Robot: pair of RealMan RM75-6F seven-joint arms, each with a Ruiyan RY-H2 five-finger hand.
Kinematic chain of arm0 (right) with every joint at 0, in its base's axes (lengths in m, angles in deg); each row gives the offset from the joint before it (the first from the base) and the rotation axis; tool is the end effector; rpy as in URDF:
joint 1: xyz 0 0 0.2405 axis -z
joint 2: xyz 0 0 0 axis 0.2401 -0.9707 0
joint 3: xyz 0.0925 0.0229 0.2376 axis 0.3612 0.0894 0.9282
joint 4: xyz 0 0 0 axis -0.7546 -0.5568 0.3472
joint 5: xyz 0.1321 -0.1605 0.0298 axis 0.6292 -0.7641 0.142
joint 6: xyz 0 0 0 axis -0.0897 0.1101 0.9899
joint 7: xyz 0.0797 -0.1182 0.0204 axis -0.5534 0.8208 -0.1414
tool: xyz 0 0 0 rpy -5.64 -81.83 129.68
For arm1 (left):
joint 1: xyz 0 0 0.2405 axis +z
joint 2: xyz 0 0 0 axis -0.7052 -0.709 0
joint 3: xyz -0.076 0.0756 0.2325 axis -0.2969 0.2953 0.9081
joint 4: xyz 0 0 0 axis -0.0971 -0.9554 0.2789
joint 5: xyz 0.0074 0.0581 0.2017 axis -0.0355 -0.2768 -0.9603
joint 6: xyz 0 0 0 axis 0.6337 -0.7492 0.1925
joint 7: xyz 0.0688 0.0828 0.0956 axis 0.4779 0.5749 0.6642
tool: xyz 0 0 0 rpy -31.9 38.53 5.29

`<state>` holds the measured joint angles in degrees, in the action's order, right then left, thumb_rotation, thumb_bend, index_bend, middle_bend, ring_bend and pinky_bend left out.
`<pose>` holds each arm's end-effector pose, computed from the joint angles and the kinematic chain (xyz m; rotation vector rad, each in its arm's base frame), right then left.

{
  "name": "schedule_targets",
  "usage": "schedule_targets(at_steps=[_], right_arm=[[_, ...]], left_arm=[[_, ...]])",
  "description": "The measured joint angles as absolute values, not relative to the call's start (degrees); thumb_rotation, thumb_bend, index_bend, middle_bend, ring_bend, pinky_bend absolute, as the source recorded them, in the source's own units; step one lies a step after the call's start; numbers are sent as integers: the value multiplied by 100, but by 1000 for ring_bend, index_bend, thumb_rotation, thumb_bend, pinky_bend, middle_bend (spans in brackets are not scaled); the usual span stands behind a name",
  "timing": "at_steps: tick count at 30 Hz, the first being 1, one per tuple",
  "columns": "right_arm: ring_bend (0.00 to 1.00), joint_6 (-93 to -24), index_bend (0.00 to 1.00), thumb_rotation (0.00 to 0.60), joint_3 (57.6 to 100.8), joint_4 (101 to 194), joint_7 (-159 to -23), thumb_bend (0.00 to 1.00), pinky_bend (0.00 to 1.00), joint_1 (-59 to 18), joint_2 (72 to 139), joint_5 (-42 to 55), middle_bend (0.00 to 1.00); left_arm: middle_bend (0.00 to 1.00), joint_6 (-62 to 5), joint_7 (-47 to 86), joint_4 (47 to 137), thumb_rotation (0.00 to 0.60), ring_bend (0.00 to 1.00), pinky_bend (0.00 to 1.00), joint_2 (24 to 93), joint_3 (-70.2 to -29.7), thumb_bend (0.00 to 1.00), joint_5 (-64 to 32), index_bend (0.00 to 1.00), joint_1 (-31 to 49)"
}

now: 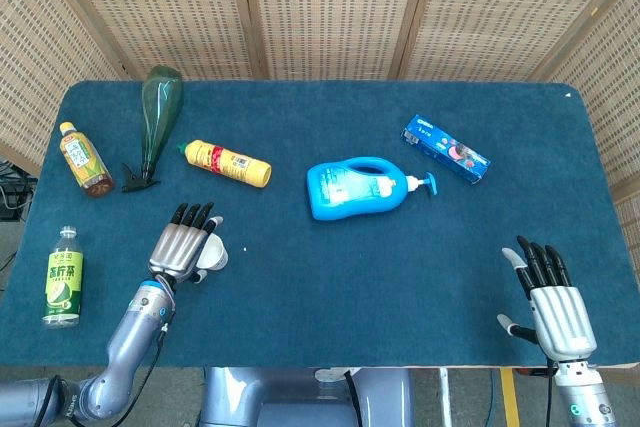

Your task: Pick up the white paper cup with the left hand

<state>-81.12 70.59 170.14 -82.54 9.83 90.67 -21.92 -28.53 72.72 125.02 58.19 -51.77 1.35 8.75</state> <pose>-0.2757 -0.1699 0.1240 1.4486 -0.8919 0.9816 -0.1641 0.2904 0.0078 -1.8283 -0.9007 -0.5337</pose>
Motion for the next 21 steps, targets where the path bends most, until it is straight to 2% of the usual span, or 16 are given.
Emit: schedule_targets(at_steps=[7,21], right_arm=[[0,-8104,0,600,7058,17017,-8269,0,0,983,9063,-2179,0],[0,-8083,0,600,7036,17032,-8275,0,0,980,9058,-2192,0]], left_arm=[[0,-2928,7210,12391,600,0,0,5901,-5042,306,303,326,716],[0,-2997,6131,12287,600,0,0,5956,-4960,333,-274,375,775]])
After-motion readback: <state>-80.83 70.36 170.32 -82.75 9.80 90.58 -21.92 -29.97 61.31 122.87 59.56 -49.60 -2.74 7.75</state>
